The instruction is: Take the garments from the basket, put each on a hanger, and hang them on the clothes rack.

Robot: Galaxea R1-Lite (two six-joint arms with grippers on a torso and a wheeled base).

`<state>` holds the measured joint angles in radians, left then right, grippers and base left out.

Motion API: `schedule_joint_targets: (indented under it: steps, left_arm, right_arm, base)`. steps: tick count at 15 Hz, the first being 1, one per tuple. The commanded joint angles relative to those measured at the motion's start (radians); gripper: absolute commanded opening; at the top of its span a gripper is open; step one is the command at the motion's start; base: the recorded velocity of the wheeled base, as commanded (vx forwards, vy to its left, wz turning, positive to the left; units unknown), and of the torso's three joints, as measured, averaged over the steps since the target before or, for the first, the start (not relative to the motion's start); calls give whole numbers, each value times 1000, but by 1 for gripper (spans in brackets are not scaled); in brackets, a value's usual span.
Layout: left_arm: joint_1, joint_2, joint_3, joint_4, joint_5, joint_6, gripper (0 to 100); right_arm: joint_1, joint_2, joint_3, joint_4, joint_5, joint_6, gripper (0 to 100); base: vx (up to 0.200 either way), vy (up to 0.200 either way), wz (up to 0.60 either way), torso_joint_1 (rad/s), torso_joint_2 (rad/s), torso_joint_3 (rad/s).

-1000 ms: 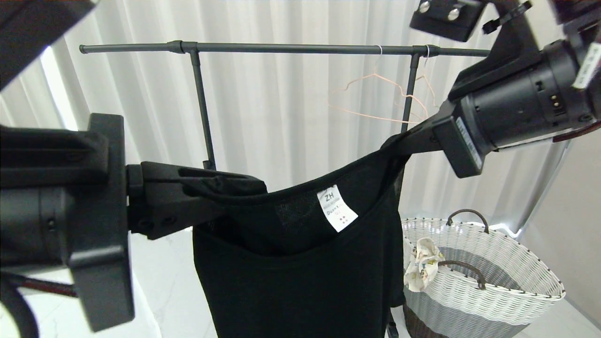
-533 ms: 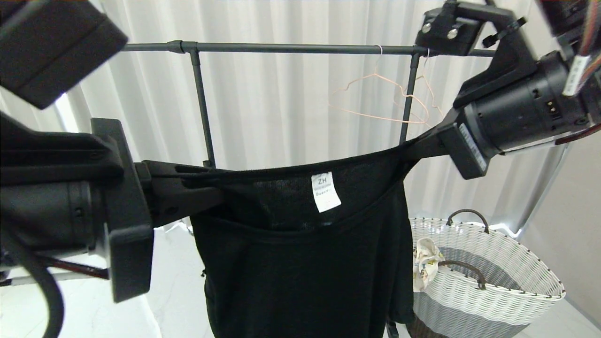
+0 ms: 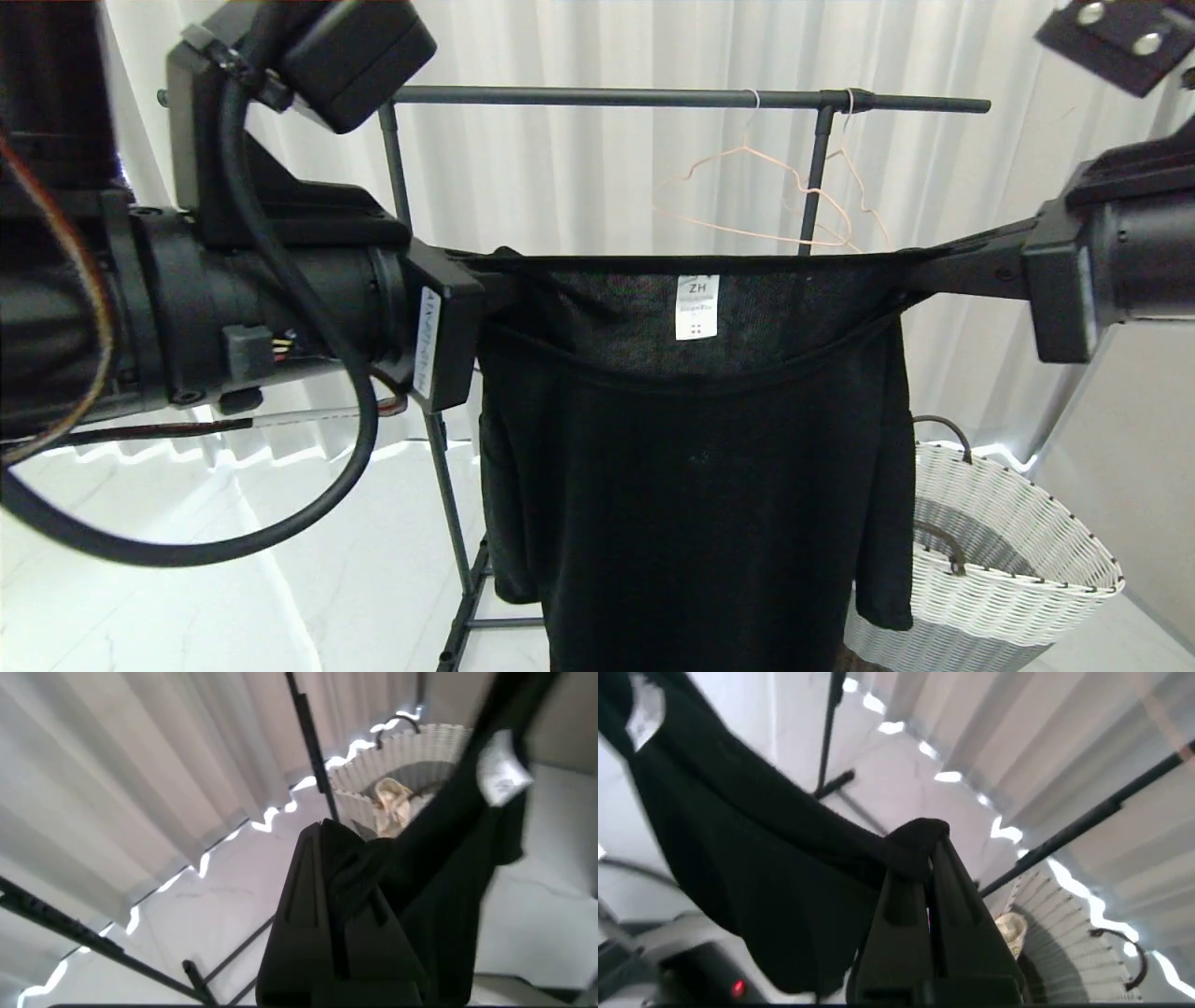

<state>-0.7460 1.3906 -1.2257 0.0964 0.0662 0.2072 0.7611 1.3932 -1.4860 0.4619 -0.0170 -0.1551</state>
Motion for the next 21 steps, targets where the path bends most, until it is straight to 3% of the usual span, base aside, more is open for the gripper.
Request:
schedule_joint_targets:
  steps: [1,4,5,11,14,16,17,18,19,20,21]
  left_arm:
    - [8,61,-32,-3,14,-2,0]
    - [10,62,-32,-3,14,-2,0]
    - [10,64,-32,-3,15,-2,0]
    - [19,91,-32,-4,83,4,0]
    - [43,125,-34,-4,170,6,0]
    - [43,130,-35,-4,192,6,0]
    - [48,126,-32,-4,199,8,0]
    - [71,116,-23,-3,218,9,0]
    - [106,76,-6,0,219,15,0]
    - [166,34,19,14,207,27,0]
    - [255,-5,46,26,199,52,0]
  right_arm:
    - [-5,-97,53,-11,-8,-1,0]
    - [-5,-97,53,-11,-8,-1,0]
    - [-5,-97,55,-9,-8,-1,100]
    - [0,-129,69,21,5,0,100]
    - [-2,-171,70,64,75,3,100]
    - [-3,-183,76,81,77,3,100]
    - [-25,-186,95,83,52,3,100]
    - [-91,-187,116,103,-23,-3,100]
    - [-166,-198,125,190,-143,-15,100]
    - [-244,-214,119,290,-208,-24,100]
    - [-350,-237,127,327,-201,-24,100]
  base:
    - [0,0,0,0,0,0]
    - [0,0,0,0,0,0]
    - [0,0,0,0,0,0]
    - [0,0,0,0,0,0]
    - [0,0,0,0,0,0]
    - [0,0,0,0,0,0]
    - [0,0,0,0,0,0]
    - [0,0,0,0,0,0]
    - [0,0,0,0,0,0]
    - [0,0,0,0,0,0]
    - [0,0,0,0,0,0]
